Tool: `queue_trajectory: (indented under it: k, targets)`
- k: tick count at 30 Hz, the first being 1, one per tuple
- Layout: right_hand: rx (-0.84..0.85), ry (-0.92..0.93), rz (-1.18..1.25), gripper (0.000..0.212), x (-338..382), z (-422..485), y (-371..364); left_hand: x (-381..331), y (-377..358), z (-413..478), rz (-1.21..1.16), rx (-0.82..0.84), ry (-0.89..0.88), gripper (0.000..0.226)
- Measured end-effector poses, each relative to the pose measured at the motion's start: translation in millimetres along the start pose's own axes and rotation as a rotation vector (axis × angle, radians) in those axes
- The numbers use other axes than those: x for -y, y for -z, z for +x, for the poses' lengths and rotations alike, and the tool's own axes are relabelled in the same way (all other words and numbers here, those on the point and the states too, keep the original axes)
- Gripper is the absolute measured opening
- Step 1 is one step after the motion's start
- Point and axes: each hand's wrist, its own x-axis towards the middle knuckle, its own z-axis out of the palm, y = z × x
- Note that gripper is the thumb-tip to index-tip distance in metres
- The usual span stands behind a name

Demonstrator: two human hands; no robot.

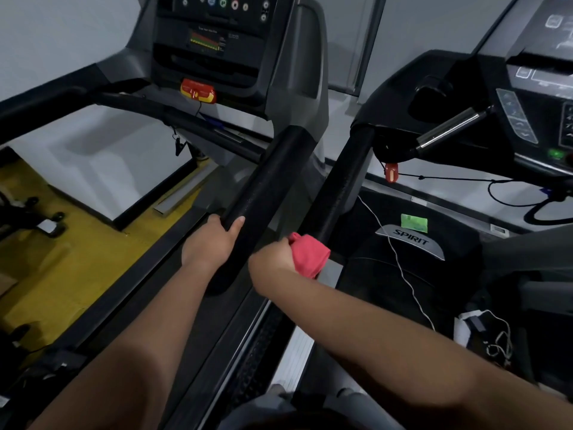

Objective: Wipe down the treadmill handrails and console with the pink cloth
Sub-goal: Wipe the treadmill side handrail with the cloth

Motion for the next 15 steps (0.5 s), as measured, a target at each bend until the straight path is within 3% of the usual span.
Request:
queue_trajectory:
  k: [3,6,9,12,15]
  targets:
    - [-0.140,0.119,-0.025,0.041,1.6,-16.6,-12.5,4.1,-2.1,0.4,0.002,-0.006,-0.001,0.076]
    - [-0.293,0.121,0.129,0.036,-17.2,-24.0,-22.3,6.4,-3.5,1.9,0.003,-0.027,-0.004,0.078]
    - [-0.200,-0.002,0.192,0.037,-28.8,-10.2,-15.2,4.3,-4.9,2.6,-0.003,-0.033,-0.010,0.077]
    - [-0.010,-0.016,0.040,0.041,-19.7,-1.2,-2.1,2.5,-5.4,1.7,-0.005,-0.024,-0.018,0.076]
    - [0.030,0.012,-0.088,0.046,-2.6,-6.1,-1.4,3.6,-4.0,2.2,-0.019,-0.015,-0.012,0.075]
